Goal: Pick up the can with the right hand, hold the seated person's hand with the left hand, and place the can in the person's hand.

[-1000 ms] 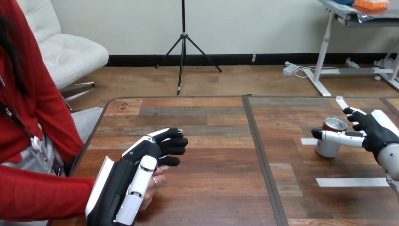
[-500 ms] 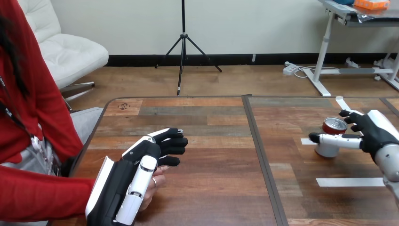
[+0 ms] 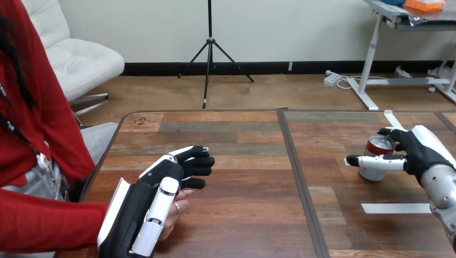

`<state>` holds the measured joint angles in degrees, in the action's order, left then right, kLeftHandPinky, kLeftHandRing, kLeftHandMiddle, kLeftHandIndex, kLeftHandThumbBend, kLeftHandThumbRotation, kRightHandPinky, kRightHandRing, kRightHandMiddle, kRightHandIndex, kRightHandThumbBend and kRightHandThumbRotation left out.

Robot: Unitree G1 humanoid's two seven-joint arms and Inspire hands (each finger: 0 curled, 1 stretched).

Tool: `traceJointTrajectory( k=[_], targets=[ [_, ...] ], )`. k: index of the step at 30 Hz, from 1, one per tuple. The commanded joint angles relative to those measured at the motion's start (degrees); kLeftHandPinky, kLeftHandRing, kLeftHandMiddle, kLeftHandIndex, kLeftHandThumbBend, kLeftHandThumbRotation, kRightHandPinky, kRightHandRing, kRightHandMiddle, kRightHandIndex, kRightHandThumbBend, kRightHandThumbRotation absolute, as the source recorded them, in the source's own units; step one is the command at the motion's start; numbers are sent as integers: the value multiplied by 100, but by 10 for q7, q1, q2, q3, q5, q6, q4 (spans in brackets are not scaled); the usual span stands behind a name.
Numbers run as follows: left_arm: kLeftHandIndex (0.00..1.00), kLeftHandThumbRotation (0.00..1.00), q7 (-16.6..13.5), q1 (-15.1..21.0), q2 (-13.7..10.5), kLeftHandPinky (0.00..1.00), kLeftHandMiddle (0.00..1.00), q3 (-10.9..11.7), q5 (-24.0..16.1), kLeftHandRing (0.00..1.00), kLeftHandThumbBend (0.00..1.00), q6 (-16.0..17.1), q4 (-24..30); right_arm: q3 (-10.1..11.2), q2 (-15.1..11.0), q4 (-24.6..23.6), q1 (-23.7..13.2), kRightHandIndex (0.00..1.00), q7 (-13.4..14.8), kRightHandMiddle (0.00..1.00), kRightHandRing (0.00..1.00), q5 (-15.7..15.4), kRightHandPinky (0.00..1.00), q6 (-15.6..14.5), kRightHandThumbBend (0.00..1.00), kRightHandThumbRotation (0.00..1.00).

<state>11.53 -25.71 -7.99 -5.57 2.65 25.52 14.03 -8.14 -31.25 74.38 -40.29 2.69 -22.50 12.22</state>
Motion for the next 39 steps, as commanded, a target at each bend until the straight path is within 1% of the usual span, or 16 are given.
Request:
traceJointTrajectory(
  k=[1,8,27,39],
  targets=[
    [73,100,3,35,1,68,73,8,10,73,27,13,1,-6,12,-3,-43,84,13,87,86,-3,78,9,100,41],
    [73,100,3,36,1,68,73,9,10,73,27,16,-1,-11,15,-3,-44,80,19,85,84,-8,77,13,100,36],
    [72,100,-2,36,3,68,72,13,4,72,26,19,0,-9,19,-2,-42,74,14,78,78,-4,75,29,95,25],
    [72,100,-2,34,3,68,71,15,3,72,26,19,0,-11,20,-2,-44,71,14,73,74,-6,71,26,91,18]
  ],
)
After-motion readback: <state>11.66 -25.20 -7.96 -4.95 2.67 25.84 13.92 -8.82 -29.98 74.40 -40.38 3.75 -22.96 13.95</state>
